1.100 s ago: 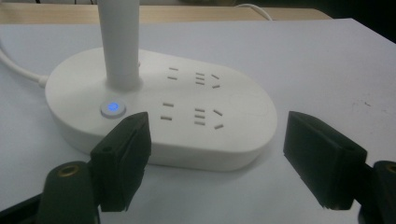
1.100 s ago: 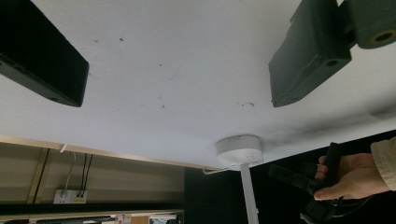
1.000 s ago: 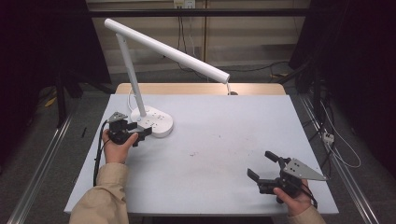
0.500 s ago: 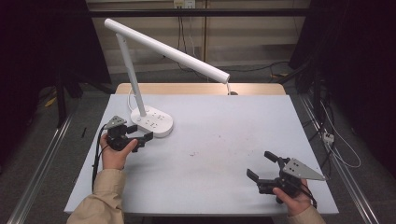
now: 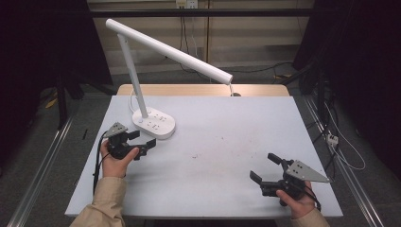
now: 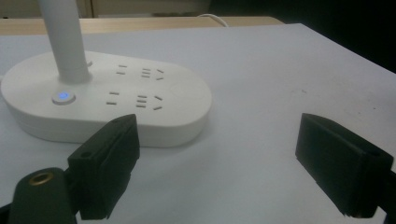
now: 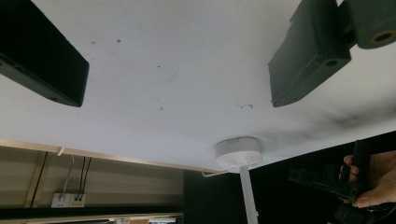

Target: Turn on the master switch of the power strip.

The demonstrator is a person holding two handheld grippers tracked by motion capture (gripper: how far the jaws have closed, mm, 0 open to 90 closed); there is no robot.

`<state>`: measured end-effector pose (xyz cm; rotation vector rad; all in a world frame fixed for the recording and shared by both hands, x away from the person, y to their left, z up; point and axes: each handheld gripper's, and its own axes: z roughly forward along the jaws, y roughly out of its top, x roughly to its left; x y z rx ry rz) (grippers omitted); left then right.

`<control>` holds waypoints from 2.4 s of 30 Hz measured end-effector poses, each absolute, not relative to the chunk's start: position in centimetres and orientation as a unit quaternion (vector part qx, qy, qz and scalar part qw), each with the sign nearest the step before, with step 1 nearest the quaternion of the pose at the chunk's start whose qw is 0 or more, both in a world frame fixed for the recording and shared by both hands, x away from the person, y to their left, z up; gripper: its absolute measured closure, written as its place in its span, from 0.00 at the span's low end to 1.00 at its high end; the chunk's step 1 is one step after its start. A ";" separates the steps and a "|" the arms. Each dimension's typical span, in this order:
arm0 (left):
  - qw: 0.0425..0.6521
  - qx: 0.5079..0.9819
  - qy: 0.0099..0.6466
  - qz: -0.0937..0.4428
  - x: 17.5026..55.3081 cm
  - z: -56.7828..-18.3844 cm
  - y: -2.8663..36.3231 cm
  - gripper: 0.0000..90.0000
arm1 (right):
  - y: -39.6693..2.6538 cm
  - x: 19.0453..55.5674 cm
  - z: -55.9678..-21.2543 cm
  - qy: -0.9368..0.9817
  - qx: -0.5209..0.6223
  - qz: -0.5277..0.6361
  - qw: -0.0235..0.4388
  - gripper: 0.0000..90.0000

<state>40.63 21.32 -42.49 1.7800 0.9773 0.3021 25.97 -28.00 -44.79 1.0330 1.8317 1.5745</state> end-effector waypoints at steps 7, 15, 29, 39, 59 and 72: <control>0.523 0.743 0.397 0.128 39.8 -42.4 21.1 0.15 | -28.0 25.9 -44.8 0.675 0.381 0.579 0.254 0.05; 0.527 0.742 0.395 0.125 38.8 -42.6 21.0 0.13 | -28.1 25.9 -44.8 0.674 0.380 0.580 0.255 0.05; 0.522 0.744 0.397 0.128 37.3 -43.2 21.9 0.12 | -28.0 25.9 -44.8 0.674 0.380 0.580 0.255 0.05; 0.520 0.745 0.398 0.130 36.4 -43.6 22.6 0.12 | -28.0 25.9 -44.8 0.674 0.381 0.580 0.254 0.05; 0.522 0.744 0.396 0.128 35.1 -44.0 23.2 0.12 | -28.0 25.8 -44.8 0.675 0.379 0.580 0.254 0.05; 0.520 0.743 0.400 0.132 34.4 -44.4 23.6 0.11 | -28.0 25.8 -44.7 0.675 0.379 0.581 0.253 0.05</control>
